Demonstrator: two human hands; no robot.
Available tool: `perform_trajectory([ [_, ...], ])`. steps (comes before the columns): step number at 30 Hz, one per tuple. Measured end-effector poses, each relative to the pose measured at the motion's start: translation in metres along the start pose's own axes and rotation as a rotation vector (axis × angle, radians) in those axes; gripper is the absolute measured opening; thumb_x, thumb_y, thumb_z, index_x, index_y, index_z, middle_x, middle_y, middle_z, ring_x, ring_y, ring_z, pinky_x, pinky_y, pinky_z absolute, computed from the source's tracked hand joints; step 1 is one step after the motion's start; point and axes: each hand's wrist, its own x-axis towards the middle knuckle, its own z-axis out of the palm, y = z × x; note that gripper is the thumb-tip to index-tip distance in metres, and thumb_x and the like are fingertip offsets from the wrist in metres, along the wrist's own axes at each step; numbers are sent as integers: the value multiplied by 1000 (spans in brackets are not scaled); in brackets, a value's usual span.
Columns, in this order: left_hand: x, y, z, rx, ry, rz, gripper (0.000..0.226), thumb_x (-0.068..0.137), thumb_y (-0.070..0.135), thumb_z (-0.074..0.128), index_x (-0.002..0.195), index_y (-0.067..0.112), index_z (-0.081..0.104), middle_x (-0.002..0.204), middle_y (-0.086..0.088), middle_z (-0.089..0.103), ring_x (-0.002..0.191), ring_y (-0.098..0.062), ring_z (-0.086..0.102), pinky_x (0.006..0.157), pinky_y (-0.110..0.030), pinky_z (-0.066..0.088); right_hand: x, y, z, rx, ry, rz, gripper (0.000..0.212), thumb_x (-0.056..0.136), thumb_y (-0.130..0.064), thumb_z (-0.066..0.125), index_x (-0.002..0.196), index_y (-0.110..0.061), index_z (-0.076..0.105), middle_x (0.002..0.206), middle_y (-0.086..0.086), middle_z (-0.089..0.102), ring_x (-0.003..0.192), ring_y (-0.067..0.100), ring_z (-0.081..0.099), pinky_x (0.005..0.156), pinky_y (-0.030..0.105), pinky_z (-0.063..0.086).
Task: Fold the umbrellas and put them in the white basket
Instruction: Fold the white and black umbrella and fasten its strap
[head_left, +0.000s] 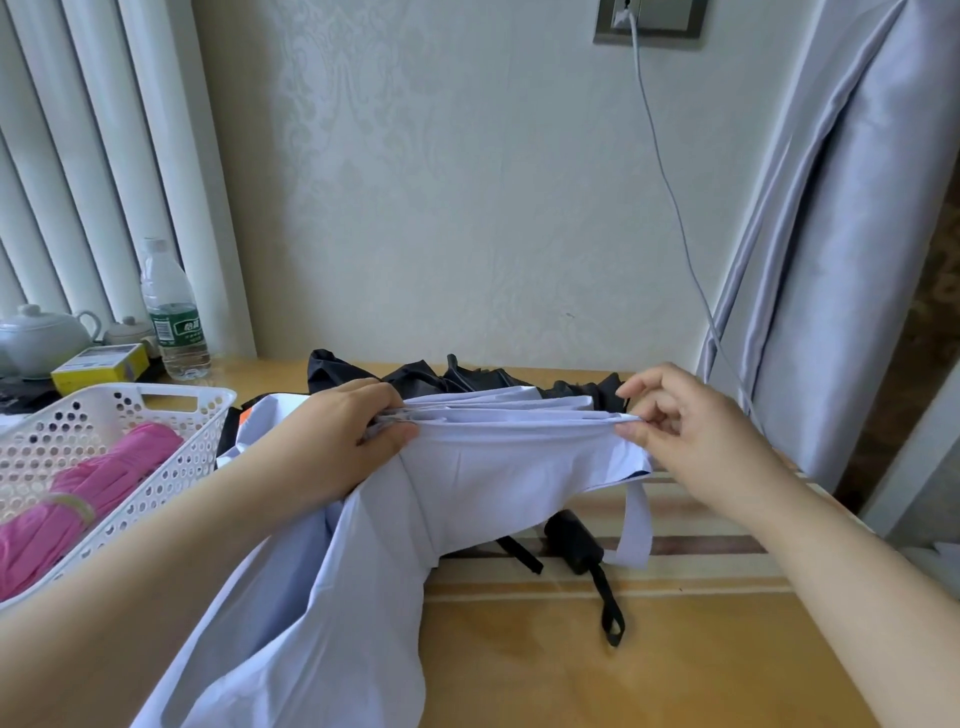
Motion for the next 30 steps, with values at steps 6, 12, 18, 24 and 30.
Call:
perform_trajectory([
  [6,-1,2,-1,-3,-9,-17,11,94,27,57,95,16,57,82,10,52,71,2,46,68,-6,34,-3,8,3,-205,-300,224,21,91,-16,64,95,-36,62,66,-7,57,61,6,50,63,20,41],
  [12,-1,-2,-2,7,-25,-66,12,95,24,55,100,13,57,86,7,52,75,-9,45,69,-5,33,-10,-29,16,-328,112,-226,23,83,5,57,87,-17,60,80,-6,47,74,8,45,67,15,37],
  [18,0,-3,2,3,-71,-60,45,76,50,44,103,16,59,90,10,52,81,-8,44,73,-3,33,-4,-89,37,-199,14,-509,13,88,-11,55,91,-13,68,80,-11,60,76,1,53,70,13,42],
  [24,-1,1,5,-11,-81,-2,48,78,51,44,119,27,51,105,7,62,95,-15,56,75,-16,39,3,-78,78,-372,-402,-191,28,92,-33,60,117,-27,51,104,-2,62,91,18,59,82,39,50],
  [30,-4,-2,1,-33,-143,78,39,75,62,26,107,45,40,105,7,61,99,-17,55,88,-36,43,6,-69,78,-234,-446,-204,27,94,-16,59,116,-31,55,114,-12,60,102,6,52,87,19,42],
])
